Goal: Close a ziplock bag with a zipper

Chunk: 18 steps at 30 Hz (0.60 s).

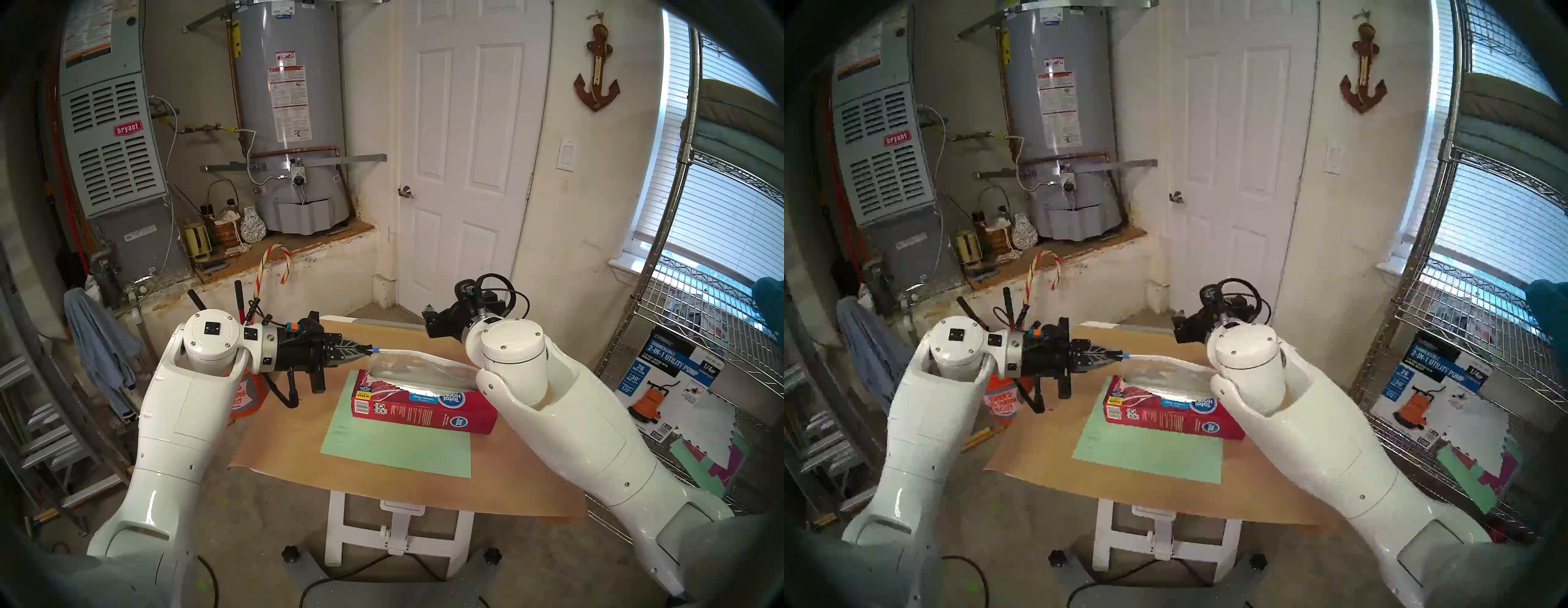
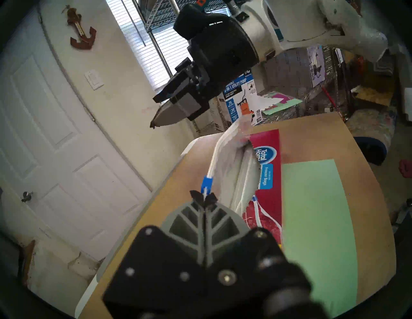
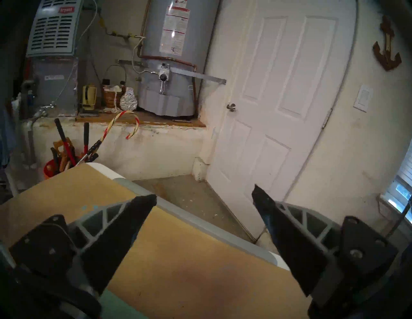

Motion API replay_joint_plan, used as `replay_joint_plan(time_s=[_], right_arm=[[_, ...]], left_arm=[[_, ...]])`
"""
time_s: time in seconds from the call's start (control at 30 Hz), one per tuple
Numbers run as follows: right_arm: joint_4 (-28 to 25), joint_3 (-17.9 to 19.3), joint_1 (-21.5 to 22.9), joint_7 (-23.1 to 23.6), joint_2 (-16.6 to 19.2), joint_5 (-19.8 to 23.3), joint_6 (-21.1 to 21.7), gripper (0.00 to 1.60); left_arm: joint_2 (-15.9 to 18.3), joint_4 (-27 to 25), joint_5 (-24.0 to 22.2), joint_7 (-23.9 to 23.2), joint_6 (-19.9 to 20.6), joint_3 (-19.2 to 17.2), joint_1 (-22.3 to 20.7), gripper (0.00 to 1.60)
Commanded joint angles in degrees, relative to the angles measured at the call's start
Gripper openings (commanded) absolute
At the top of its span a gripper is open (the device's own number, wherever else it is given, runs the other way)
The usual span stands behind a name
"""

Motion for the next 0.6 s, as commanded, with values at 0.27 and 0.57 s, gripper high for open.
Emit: replay_joint_plan(time_s=[0.27,0.57], right_arm=[[-3.9,-2.9,-0.3,10.8,3.9,0.4,-7.6,1.6],[-1.5,-1.5,2.3,21.3,10.2,3.7,-15.7,1.6]], left_arm=[[-0.1,-3.2,-1.0,0.0,0.4,-1.9,1.6,0.0],[0.1,-4.4,-0.9,-0.1,1.1,-2.8,2.9,0.0]])
